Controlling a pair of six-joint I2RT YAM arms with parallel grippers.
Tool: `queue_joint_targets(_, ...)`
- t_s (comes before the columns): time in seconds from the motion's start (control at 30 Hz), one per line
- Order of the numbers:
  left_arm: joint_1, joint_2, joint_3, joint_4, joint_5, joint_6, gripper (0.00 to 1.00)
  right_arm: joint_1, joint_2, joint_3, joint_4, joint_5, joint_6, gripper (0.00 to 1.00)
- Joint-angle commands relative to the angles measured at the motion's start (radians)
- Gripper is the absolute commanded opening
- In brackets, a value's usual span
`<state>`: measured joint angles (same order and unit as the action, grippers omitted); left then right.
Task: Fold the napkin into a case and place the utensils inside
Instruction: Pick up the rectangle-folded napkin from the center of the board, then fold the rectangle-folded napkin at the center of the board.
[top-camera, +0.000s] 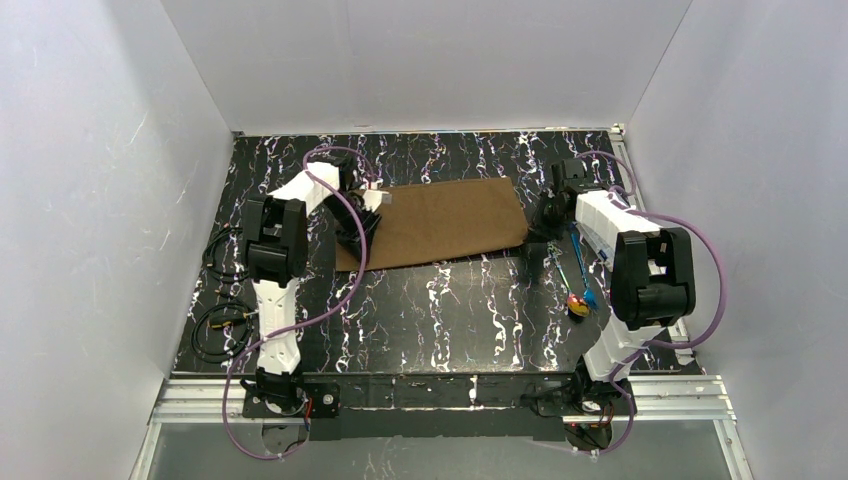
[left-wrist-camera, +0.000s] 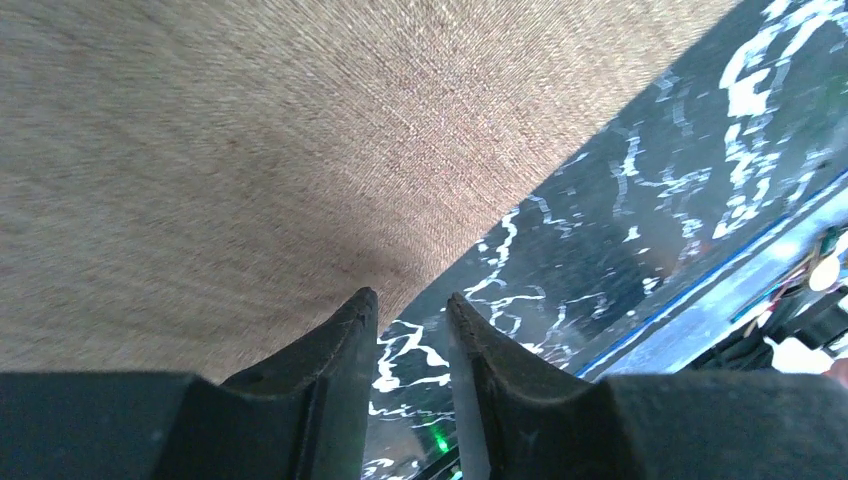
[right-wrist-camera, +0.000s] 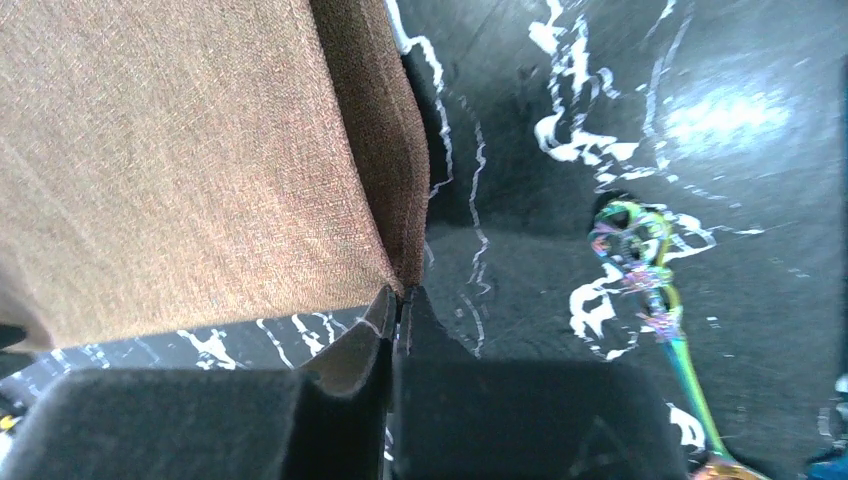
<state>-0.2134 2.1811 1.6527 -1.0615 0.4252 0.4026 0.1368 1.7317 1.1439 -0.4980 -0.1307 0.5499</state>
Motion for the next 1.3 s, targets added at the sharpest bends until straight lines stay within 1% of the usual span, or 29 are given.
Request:
queue_joint_targets(0.0, 0.008, -0.035, 0.128, -0.099, 0.139, -0.026, 0.34, -0.012, -0.020, 0.053, -0.101, 0.116, -0.084, 0.01)
queue_joint_targets(0.13, 0.041, -0.075, 0.221, -0.183, 0.196, -0.020, 0.39, -0.013, -0.006, 0.062, -0.096, 0.115, -0.095, 0.01)
queue_joint_targets(0.2, 0.068, -0.098, 0.242, -0.202, 0.187, -0.004, 0.40, -0.013, -0.003, 0.070, -0.087, 0.089, -0.098, 0.01)
queue_joint_targets(0.27, 0.106, -0.110, 0.241, -0.196, 0.143, 0.014, 0.40, -0.003, -0.004, 0.082, -0.070, 0.052, -0.095, 0.01)
queue_joint_targets(0.4, 0.156, -0.095, 0.164, -0.110, 0.039, 0.013, 0.38, 0.050, 0.009, 0.135, -0.062, 0.001, -0.093, 0.01)
queue_joint_targets(0.53, 0.177, -0.112, -0.009, 0.082, -0.016, -0.008, 0.35, 0.118, 0.041, 0.214, -0.079, -0.039, -0.104, 0.01)
queue_joint_targets(0.57, 0.177, -0.108, -0.028, 0.109, -0.022, -0.011, 0.35, 0.137, 0.053, 0.237, -0.086, -0.050, -0.108, 0.01)
queue_joint_targets(0.73, 0.178, -0.066, -0.040, 0.123, 0.029, -0.032, 0.34, 0.248, 0.117, 0.362, -0.119, -0.069, -0.117, 0.01)
queue_joint_targets(0.97, 0.178, -0.052, -0.075, 0.164, 0.011, -0.047, 0.29, 0.398, 0.217, 0.491, -0.100, -0.113, -0.068, 0.01)
queue_joint_targets(1.27, 0.178, -0.063, -0.115, 0.182, 0.033, -0.053, 0.28, 0.523, 0.348, 0.642, -0.047, -0.189, -0.010, 0.02)
